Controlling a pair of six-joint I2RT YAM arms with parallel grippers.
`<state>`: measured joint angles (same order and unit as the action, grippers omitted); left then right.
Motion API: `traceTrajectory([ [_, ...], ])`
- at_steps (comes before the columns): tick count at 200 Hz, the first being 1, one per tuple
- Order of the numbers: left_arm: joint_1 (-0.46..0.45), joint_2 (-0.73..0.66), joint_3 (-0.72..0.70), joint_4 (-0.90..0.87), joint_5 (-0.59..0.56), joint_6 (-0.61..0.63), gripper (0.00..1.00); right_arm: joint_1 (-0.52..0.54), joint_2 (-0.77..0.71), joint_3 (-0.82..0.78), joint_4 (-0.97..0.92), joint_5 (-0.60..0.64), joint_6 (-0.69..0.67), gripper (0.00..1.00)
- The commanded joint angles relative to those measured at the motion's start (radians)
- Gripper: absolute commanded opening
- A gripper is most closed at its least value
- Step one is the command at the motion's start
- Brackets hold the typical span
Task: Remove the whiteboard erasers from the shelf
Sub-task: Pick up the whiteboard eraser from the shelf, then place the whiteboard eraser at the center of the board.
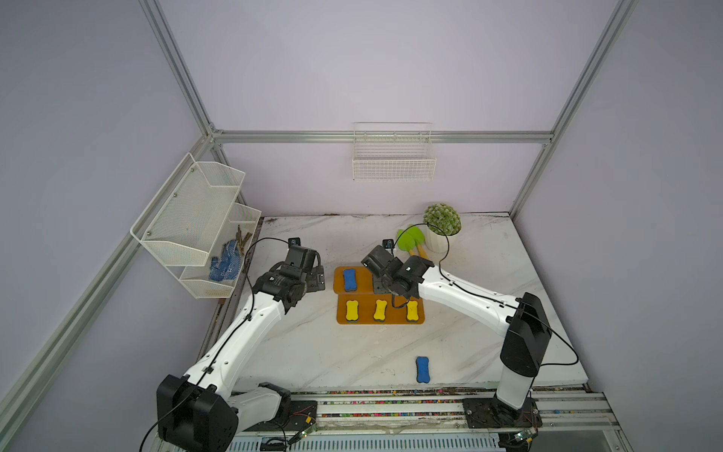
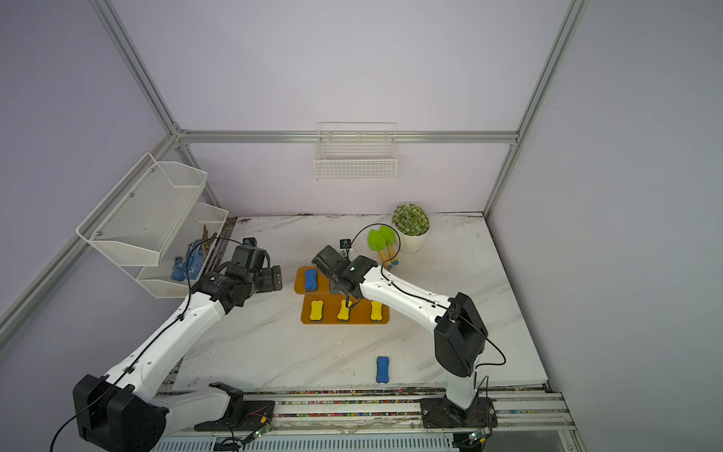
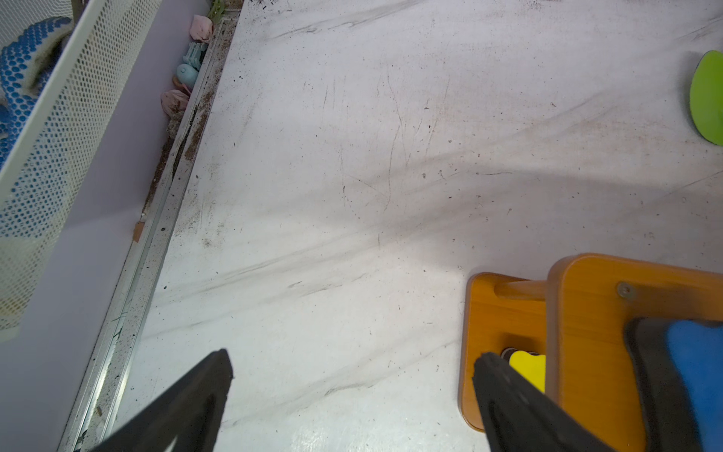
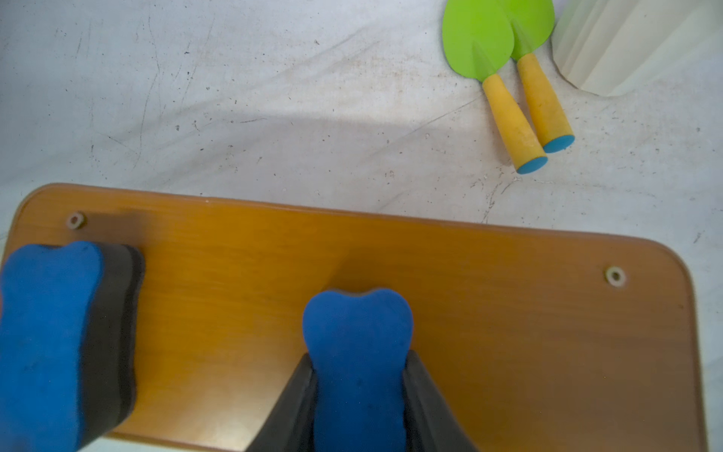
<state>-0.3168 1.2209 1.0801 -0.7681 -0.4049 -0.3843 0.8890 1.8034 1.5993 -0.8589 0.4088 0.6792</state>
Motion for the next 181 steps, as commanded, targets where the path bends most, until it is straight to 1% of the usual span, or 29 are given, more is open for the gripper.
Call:
traceTrajectory([
  [1, -0.005, -0.037, -0.01, 0.031, -0.009, 0.018, 1.0, 0.036, -0.093, -0.051, -0.039, -0.001, 0.045, 0.27],
  [19, -0.006, -0.049, -0.016, 0.038, 0.008, 0.022, 1.0, 0.101, -0.152, -0.118, -0.07, 0.027, 0.111, 0.27],
  [39, -0.006, -0.06, -0.022, 0.041, 0.025, 0.024, 1.0, 0.188, -0.223, -0.216, -0.105, 0.042, 0.218, 0.27],
  [52, -0.007, -0.069, -0.026, 0.043, 0.029, 0.024, 1.0, 0.247, -0.255, -0.288, -0.109, 0.027, 0.295, 0.27],
  [61, -0.006, -0.074, -0.029, 0.046, 0.03, 0.026, 1.0, 0.286, -0.302, -0.332, -0.111, 0.015, 0.344, 0.27],
  [82, -0.007, -0.087, -0.037, 0.048, 0.033, 0.028, 1.0, 0.369, -0.329, -0.415, -0.113, 0.007, 0.448, 0.27],
  [101, -0.007, -0.096, -0.044, 0.049, 0.04, 0.029, 1.0, 0.423, -0.325, -0.473, -0.077, -0.02, 0.51, 0.27],
  [117, -0.007, -0.101, -0.049, 0.05, 0.043, 0.029, 1.0, 0.45, -0.305, -0.517, -0.022, -0.05, 0.538, 0.27],
  [144, -0.007, -0.106, -0.052, 0.051, 0.039, 0.033, 1.0, 0.467, -0.269, -0.581, 0.079, -0.111, 0.556, 0.27],
  [150, -0.007, -0.107, -0.053, 0.05, 0.038, 0.033, 1.0, 0.468, -0.232, -0.591, 0.091, -0.121, 0.56, 0.27],
  [181, -0.007, -0.11, -0.057, 0.052, 0.035, 0.035, 1.0, 0.467, -0.19, -0.617, 0.133, -0.136, 0.57, 0.28],
])
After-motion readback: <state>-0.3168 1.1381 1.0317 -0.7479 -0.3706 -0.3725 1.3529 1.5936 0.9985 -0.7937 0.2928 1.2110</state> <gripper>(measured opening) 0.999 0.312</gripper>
